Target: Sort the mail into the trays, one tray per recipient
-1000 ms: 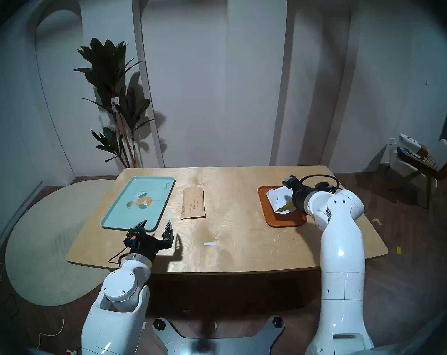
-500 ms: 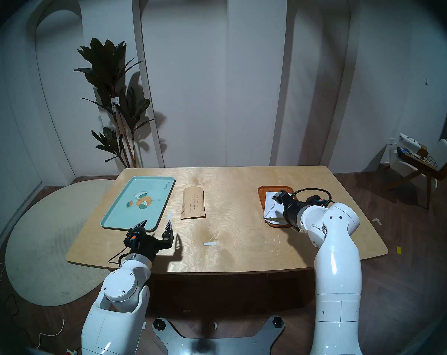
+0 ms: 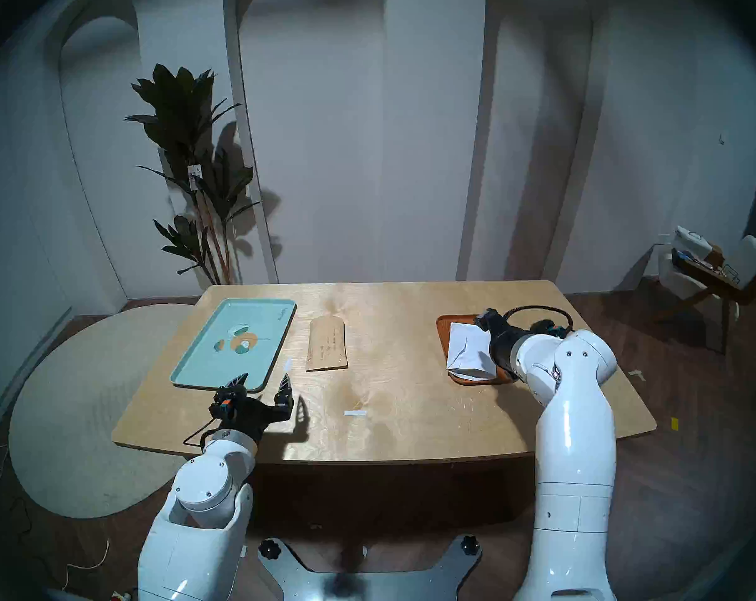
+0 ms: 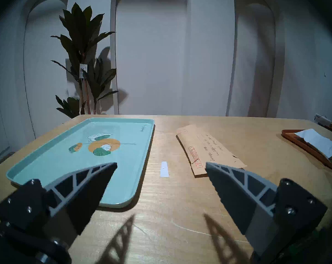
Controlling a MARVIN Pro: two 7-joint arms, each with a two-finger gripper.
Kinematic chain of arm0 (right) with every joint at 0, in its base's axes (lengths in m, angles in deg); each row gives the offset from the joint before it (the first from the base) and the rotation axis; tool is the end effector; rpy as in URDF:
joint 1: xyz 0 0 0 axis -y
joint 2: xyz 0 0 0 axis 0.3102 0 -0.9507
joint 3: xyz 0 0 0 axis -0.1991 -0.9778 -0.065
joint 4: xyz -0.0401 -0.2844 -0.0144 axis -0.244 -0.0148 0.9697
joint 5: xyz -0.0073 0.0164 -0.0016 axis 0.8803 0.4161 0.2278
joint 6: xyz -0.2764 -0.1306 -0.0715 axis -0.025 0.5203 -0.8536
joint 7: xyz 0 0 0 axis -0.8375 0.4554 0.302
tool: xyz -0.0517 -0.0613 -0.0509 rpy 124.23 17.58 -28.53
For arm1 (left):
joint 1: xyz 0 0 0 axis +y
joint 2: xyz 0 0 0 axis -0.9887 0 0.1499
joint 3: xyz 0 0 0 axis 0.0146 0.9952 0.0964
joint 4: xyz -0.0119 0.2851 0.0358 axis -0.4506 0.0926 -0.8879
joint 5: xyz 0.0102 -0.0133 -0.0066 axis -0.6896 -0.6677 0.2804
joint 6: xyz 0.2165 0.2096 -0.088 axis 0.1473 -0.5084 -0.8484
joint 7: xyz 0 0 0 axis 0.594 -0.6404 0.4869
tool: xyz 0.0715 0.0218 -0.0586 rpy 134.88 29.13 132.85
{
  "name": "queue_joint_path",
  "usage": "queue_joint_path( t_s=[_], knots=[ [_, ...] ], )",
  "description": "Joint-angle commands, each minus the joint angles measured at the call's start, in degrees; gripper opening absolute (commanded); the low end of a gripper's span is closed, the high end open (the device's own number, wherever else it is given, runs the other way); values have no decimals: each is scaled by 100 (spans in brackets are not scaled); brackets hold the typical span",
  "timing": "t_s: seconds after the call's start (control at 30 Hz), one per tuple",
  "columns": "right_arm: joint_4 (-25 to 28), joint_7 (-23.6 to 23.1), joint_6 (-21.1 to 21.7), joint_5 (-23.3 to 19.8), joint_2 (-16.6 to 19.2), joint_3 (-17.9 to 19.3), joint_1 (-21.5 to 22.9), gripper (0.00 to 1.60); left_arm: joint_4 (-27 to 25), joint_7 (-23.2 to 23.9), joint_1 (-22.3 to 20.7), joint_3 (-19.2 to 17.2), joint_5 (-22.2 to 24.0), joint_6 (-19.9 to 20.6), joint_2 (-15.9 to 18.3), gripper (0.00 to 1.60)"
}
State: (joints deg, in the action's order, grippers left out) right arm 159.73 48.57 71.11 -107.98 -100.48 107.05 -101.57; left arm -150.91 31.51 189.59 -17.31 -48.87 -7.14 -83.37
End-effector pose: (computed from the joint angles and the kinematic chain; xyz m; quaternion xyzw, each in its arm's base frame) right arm 0.4201 -0.0678 -0.2230 -0.7789 0.3711 -0.4228 0.2772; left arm 0.3307 -0.0031 -0.3485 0.7587 -0.0053 0.6514 0.0125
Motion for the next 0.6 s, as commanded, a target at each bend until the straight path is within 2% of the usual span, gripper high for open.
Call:
queue_joint_path(
  t_s=[0.0,0.17,0.2,0.3,0.37,0.4,0.47,0.5,0.57],
  knots=[
    [465,-131,78,339,162,-669,652,160,-105,-2,-51,-3,1,-30,-2,160],
    [417,-147,35,819,698,-763,892,160,-104,-2,-52,-3,1,-31,-2,160],
    [371,-145,86,1051,724,-643,941,160,-99,-2,-54,-3,1,-30,-2,160],
    [99,-126,141,1301,1035,-528,1242,160,-94,-2,-55,-3,1,-30,-1,160],
    [213,-175,146,1439,895,-407,1095,160,-93,-1,-56,-3,1,-30,-1,160],
    [9,-181,216,1609,1138,-371,1323,160,-91,-1,-56,-3,1,-30,-1,160],
    [-73,-198,271,1777,1225,-272,1397,160,-90,-1,-57,-3,1,-30,-1,160],
    [-260,-195,302,1840,1427,-293,1586,160,-89,-1,-57,-3,1,-31,-1,160],
    [-319,-272,300,2009,1453,-179,1591,160,-90,-1,-58,-3,1,-31,-1,160]
  ],
)
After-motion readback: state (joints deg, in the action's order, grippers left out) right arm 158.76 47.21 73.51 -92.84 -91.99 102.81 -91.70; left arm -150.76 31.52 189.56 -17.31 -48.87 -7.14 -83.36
